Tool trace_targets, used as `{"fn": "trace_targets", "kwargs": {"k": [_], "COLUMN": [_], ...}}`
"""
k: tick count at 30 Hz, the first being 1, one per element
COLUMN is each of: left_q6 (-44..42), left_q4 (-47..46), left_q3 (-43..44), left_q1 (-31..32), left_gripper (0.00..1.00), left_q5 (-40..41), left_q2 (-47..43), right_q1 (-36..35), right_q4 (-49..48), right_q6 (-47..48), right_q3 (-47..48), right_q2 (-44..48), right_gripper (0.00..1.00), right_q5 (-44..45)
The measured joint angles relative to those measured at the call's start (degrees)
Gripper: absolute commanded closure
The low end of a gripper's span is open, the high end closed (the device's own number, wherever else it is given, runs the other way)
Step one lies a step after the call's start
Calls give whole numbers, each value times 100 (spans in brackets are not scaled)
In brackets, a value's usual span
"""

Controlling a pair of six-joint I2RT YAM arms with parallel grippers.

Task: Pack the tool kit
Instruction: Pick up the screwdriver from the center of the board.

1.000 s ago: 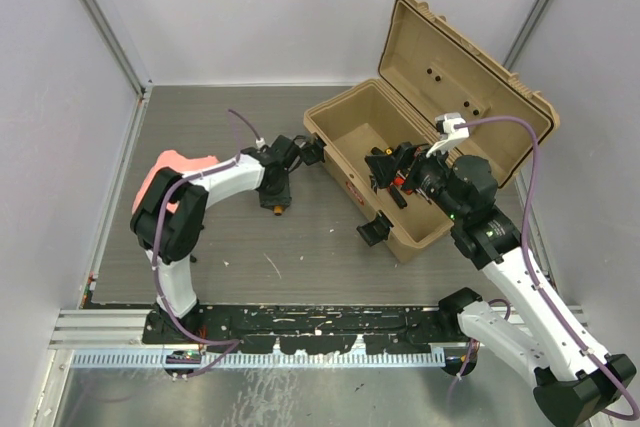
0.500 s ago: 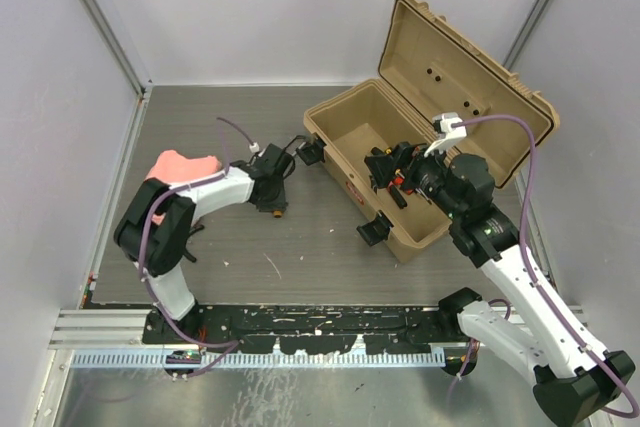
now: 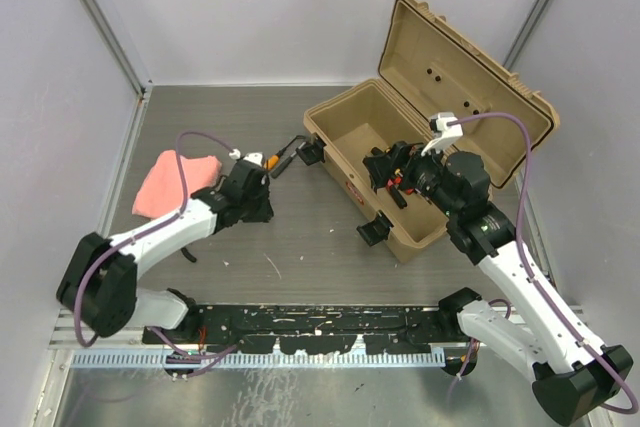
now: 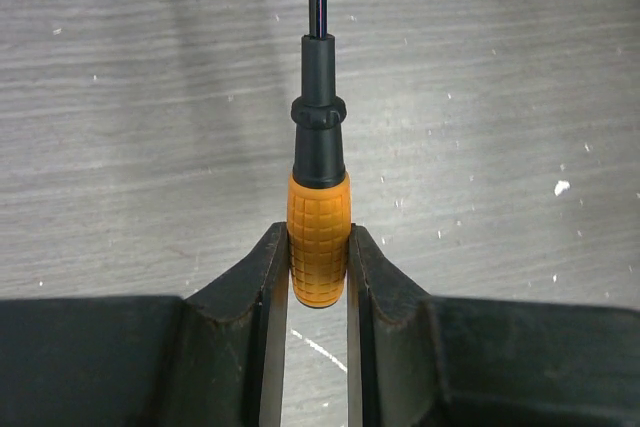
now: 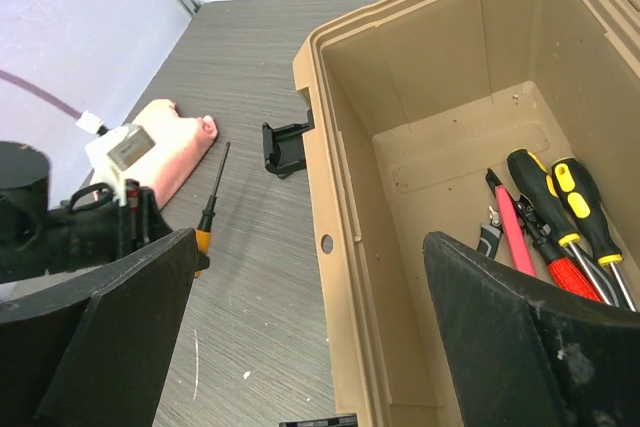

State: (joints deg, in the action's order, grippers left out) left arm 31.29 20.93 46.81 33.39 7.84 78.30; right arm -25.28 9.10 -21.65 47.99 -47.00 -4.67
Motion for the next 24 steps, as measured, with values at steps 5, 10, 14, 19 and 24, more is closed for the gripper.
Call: {"fn": "trace_targets", "kwargs": {"k": [5,10,14,19,24], "left_q6": [-90,-122,-136,-216,-181], "left_q4": [-190,-476,-629,-643,-632], "left_q3": [-708,-1226,-1502,-1578,-1578], "left_q1": [-28,-35,-42,-42,-42], "left_gripper": [100,100,100,100,100], "left_q5": [-313,-662,-846,-1047,-1268], "left_q2": [-1058,-2229,-3101,-3773,-4103], "right_q1": [0,0,0,0,0], "right_q4": [-2,-219,-468,-667,-925], "right_q6": [98,155,138,55,-107], "right_q3": [0,-46,-157,-256,-367], "right_q2": [74,223,236,236,236], "right_gripper": [0,0,0,0,0], "right_q5": [-9,-361,-702,-964,-1130]}}
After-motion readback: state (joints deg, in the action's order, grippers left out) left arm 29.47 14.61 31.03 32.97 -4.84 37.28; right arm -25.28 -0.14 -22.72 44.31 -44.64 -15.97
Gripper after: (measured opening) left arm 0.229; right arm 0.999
